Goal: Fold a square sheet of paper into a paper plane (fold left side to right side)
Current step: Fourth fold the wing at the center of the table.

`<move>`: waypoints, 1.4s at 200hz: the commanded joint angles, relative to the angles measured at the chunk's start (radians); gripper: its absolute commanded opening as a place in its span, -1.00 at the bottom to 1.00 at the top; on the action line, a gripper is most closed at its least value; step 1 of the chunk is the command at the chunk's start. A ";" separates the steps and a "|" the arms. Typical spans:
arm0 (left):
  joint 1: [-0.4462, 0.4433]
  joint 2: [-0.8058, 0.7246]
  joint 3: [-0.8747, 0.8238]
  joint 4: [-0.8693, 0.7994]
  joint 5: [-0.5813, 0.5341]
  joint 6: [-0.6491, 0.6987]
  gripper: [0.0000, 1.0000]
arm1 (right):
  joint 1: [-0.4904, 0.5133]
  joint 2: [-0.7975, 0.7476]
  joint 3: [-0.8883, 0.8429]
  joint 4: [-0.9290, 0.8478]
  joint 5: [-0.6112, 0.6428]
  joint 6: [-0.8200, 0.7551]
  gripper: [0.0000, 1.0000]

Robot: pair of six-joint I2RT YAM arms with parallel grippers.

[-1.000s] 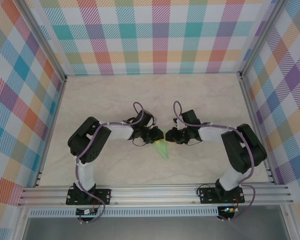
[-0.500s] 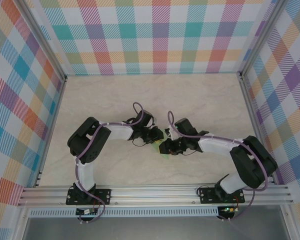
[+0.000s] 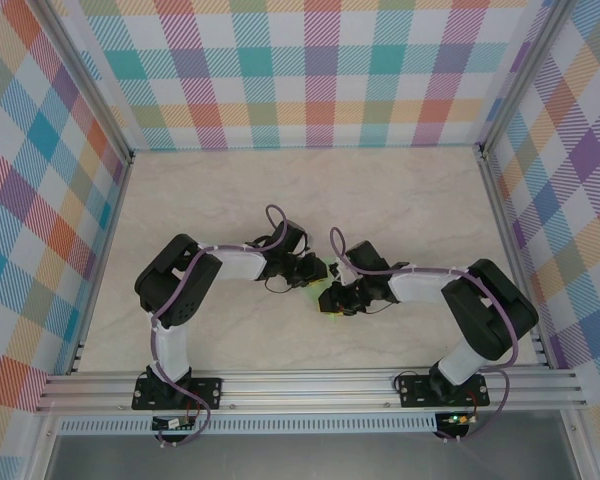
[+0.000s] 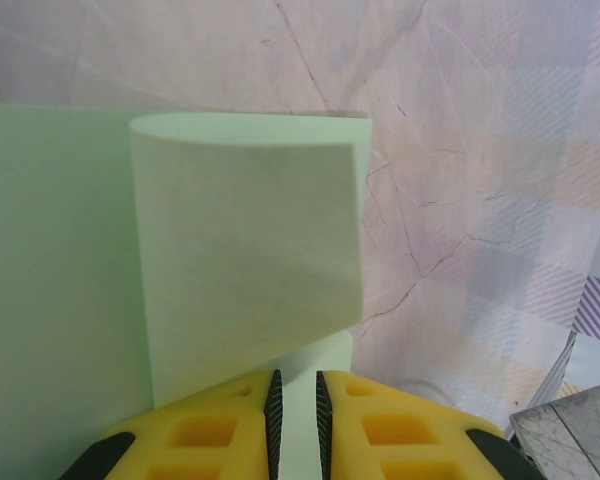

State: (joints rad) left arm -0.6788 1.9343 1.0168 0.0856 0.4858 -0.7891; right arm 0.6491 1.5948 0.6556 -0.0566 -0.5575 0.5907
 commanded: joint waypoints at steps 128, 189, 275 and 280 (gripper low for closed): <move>-0.010 0.015 -0.038 -0.095 -0.039 0.007 -0.61 | 0.006 0.027 -0.062 0.049 -0.011 0.004 -0.46; -0.010 0.014 -0.037 -0.096 -0.039 0.006 -0.61 | 0.007 0.004 -0.090 0.105 -0.051 0.031 -0.45; -0.009 0.011 -0.039 -0.093 -0.038 0.006 -0.61 | 0.006 -0.180 -0.100 0.052 0.051 0.022 -0.30; -0.010 0.012 -0.039 -0.093 -0.038 0.006 -0.61 | 0.005 -0.181 -0.100 0.055 0.055 0.021 -0.28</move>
State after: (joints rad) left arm -0.6792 1.9343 1.0168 0.0837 0.4854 -0.7891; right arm 0.6498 1.4521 0.5640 0.0254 -0.5385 0.6167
